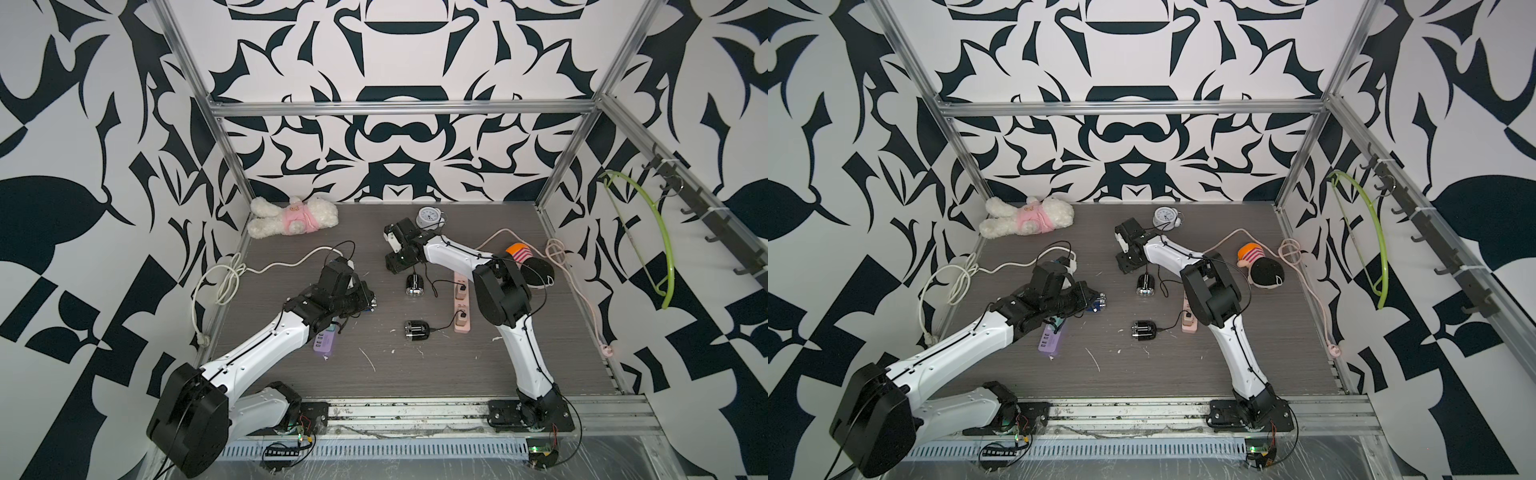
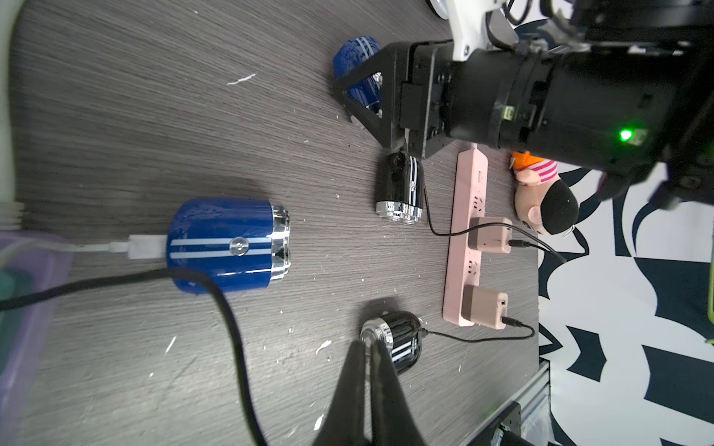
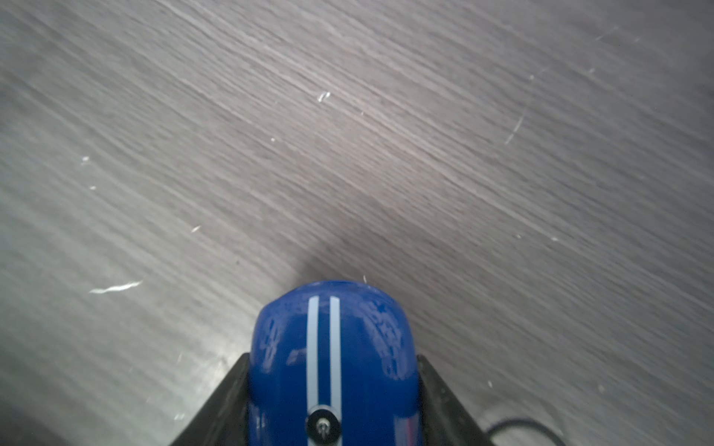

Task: Unplug the electric shaver
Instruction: Place the charging cable at the center of the board.

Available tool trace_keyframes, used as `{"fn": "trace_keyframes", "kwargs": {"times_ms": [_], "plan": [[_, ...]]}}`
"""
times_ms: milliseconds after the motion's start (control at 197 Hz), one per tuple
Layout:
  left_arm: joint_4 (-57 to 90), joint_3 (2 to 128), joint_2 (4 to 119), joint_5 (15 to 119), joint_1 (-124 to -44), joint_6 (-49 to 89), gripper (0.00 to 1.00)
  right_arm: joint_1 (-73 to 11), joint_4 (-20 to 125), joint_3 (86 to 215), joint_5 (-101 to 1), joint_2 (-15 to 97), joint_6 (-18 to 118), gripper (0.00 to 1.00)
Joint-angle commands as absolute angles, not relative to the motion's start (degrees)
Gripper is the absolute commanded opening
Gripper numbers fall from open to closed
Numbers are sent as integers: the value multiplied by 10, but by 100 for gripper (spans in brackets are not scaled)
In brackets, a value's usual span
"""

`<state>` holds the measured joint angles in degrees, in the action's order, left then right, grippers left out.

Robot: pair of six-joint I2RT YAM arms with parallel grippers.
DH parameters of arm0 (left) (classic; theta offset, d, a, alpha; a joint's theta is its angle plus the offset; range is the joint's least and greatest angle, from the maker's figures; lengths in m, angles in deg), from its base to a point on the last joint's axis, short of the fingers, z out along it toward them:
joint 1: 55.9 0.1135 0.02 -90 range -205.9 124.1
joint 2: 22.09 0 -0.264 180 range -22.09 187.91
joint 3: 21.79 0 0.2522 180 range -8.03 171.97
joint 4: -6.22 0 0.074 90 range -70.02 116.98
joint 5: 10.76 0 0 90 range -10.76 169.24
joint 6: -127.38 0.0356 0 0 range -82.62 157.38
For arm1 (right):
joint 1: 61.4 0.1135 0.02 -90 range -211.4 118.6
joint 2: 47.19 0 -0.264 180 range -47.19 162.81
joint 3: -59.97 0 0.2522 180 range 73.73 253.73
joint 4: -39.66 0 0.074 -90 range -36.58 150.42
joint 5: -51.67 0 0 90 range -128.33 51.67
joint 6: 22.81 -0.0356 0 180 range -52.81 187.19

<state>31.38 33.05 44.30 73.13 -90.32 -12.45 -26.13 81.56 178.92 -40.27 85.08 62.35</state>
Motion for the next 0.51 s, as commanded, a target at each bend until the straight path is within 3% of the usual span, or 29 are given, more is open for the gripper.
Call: {"fn": "trace_keyframes", "kwargs": {"times_ms": [0,300,503], "plan": [[342,349,434,745,-905,-104,0,-264,825,1822,-414,844,614,0],[330,351,458,744,-906,-102,0,-277,815,1799,-426,849,599,0],[326,356,468,750,-911,-104,4,-283,804,1776,-433,830,601,24]]}}
